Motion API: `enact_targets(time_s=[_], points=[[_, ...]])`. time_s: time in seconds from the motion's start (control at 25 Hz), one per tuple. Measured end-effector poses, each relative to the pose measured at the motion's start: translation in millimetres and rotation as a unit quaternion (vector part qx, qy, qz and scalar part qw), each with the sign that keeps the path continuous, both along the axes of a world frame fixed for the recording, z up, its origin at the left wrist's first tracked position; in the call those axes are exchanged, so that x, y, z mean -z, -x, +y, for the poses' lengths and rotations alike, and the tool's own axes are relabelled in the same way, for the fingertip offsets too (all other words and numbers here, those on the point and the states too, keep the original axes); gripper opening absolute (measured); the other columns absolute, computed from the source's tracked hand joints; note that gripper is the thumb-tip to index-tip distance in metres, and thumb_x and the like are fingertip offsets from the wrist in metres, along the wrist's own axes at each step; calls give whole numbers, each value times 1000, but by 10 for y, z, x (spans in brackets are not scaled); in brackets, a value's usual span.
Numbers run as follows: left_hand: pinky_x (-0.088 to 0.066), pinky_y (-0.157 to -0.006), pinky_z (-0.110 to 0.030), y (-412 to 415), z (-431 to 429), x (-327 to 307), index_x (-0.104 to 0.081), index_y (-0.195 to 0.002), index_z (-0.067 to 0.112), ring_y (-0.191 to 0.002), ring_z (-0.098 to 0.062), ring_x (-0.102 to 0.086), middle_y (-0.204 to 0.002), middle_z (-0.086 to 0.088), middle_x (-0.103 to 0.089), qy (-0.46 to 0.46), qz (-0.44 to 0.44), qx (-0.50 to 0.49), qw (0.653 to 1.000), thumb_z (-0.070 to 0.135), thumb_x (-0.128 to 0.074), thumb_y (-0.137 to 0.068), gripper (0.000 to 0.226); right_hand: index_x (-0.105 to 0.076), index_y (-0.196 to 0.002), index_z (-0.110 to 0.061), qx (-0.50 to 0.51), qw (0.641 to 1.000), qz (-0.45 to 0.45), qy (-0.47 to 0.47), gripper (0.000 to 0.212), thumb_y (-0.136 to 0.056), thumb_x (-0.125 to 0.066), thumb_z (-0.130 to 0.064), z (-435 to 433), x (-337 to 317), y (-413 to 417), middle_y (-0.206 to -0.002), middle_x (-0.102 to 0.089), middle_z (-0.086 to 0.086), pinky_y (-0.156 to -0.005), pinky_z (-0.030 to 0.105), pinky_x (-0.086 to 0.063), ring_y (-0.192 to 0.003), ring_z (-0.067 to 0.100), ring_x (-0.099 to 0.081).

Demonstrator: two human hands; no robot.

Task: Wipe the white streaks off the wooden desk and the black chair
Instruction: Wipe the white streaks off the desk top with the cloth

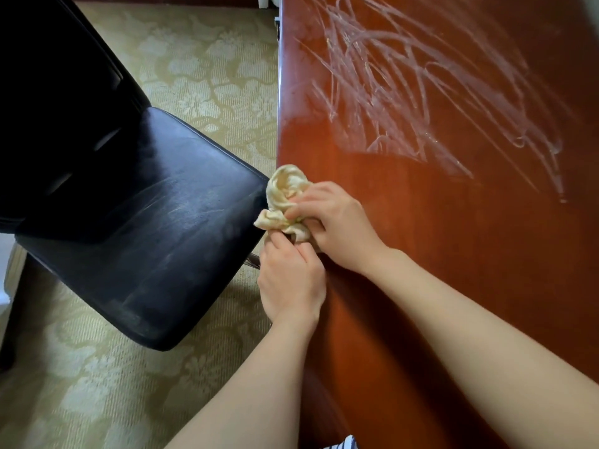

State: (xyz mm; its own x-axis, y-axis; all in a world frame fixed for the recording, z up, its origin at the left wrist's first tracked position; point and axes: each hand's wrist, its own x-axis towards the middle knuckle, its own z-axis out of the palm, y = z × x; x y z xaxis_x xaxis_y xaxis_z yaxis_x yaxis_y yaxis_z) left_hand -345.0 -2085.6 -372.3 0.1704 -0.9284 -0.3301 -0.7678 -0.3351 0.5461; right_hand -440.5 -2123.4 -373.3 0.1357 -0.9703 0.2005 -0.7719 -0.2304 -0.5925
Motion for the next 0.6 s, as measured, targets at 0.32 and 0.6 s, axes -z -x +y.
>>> enact_targets(time_s=[0.32,0.6], points=[[-36,-94,-38,-6,33,24,-24,-147,10,-127,-27,-42,-142,-10,-44,18,0,12,1000,24,-36,-96,55,-75,-92,-19,4,999,51,-9,27,-80,-51,-14,210,-109,349,-98,-71,-3,-75,33,-53,-95,22,-60],[-38,-92,-36,24,18,19,-26,-146,13,-125,-24,-45,-142,-5,-45,38,-3,4,999,32,-33,-99,51,-74,-97,-15,141,989,38,-1,31,-79,-52,-3,-650,-25,670,-101,-70,4,-84,31,-41,-101,29,-58]])
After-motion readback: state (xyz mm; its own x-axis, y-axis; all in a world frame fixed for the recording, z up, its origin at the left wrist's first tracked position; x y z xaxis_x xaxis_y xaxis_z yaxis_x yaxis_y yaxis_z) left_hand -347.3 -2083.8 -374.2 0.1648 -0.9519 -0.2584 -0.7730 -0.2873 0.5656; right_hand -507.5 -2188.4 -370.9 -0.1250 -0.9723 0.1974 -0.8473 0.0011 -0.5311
